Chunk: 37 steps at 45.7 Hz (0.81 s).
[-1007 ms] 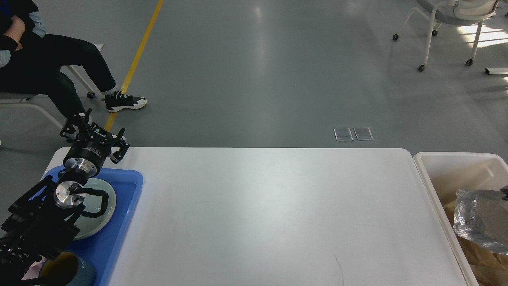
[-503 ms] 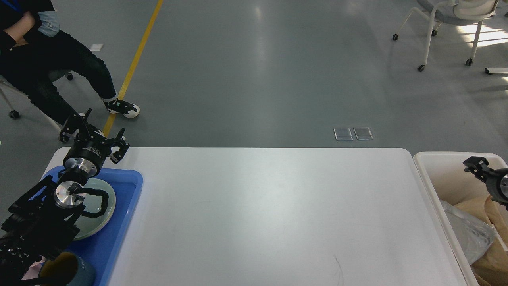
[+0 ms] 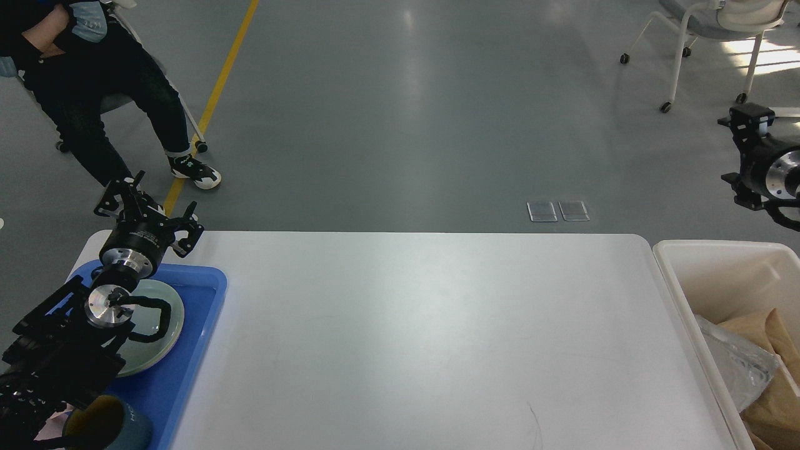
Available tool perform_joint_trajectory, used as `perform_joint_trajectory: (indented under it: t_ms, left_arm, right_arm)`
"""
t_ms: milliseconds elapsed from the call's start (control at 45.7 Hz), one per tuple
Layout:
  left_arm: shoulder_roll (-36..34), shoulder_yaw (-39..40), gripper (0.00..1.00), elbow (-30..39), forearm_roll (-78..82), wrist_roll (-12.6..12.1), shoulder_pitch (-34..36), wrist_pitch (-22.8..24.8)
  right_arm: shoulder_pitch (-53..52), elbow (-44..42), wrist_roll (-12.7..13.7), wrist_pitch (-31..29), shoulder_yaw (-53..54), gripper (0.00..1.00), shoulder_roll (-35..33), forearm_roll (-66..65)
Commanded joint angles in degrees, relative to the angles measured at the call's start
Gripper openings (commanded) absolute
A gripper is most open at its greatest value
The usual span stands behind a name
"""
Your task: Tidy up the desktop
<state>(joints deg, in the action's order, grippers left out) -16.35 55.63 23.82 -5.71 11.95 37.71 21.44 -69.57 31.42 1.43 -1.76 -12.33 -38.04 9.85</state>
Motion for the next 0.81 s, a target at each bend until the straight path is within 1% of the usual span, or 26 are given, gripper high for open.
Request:
perform_joint_trajectory:
  t_ms: [0, 88, 219, 285, 328, 394, 482, 503, 569, 635, 788]
  left_arm:
    - [0.0, 0.0, 0.97, 0.0, 0.0, 0.0, 0.0, 0.0]
    - [0.0, 0.0, 0.97, 0.0, 0.0, 0.0, 0.0, 0.0]
    - [0.0, 0.0, 0.97, 0.0, 0.0, 0.0, 0.0, 0.0]
    - [0.0, 0.0, 0.97, 0.0, 0.0, 0.0, 0.0, 0.0]
    - [0.0, 0.0, 0.97, 0.0, 0.0, 0.0, 0.0, 0.0]
    - [0.0, 0.0, 0.97, 0.0, 0.0, 0.0, 0.0, 0.0]
    - [0.0, 0.0, 0.97, 0.0, 0.0, 0.0, 0.0, 0.0]
    - [0.0, 0.0, 0.97, 0.0, 0.0, 0.0, 0.0, 0.0]
    - [0.0, 0.0, 0.97, 0.0, 0.0, 0.0, 0.0, 0.0]
    - [0.0, 0.0, 0.97, 0.0, 0.0, 0.0, 0.0, 0.0]
    - [0.0, 0.0, 0.97, 0.0, 0.0, 0.0, 0.0, 0.0]
  right_arm:
    - [0.84, 0.05, -0.81, 3.25, 9.41, 1.0, 1.91, -0.01]
    - [2.6, 0.13, -0.81, 3.16, 15.83, 1.0, 3.76, -0.01]
    - [6.46, 0.66, -0.9, 2.9, 28.56, 1.0, 5.6, -0.01]
    - [9.18, 0.66, -1.95, 2.81, 36.03, 1.0, 7.71, -0.01]
    - [10.68, 0.75, -3.79, 2.72, 41.31, 1.0, 9.03, -0.01]
    - [12.7, 0.84, -7.91, 2.55, 47.73, 1.0, 10.79, -0.01]
    - [14.2, 0.84, -14.33, 1.85, 52.66, 1.0, 12.55, -0.01]
    - [14.98, 0.84, -18.09, 1.58, 54.24, 1.0, 13.34, -0.01]
    - [15.87, 0.84, -21.72, 1.58, 54.43, 1.0, 14.22, -0.01]
    - [16.57, 0.75, -23.66, 1.58, 54.51, 1.0, 15.27, -0.01]
    - [17.45, 0.75, -23.92, 1.58, 54.17, 1.0, 17.73, -0.01]
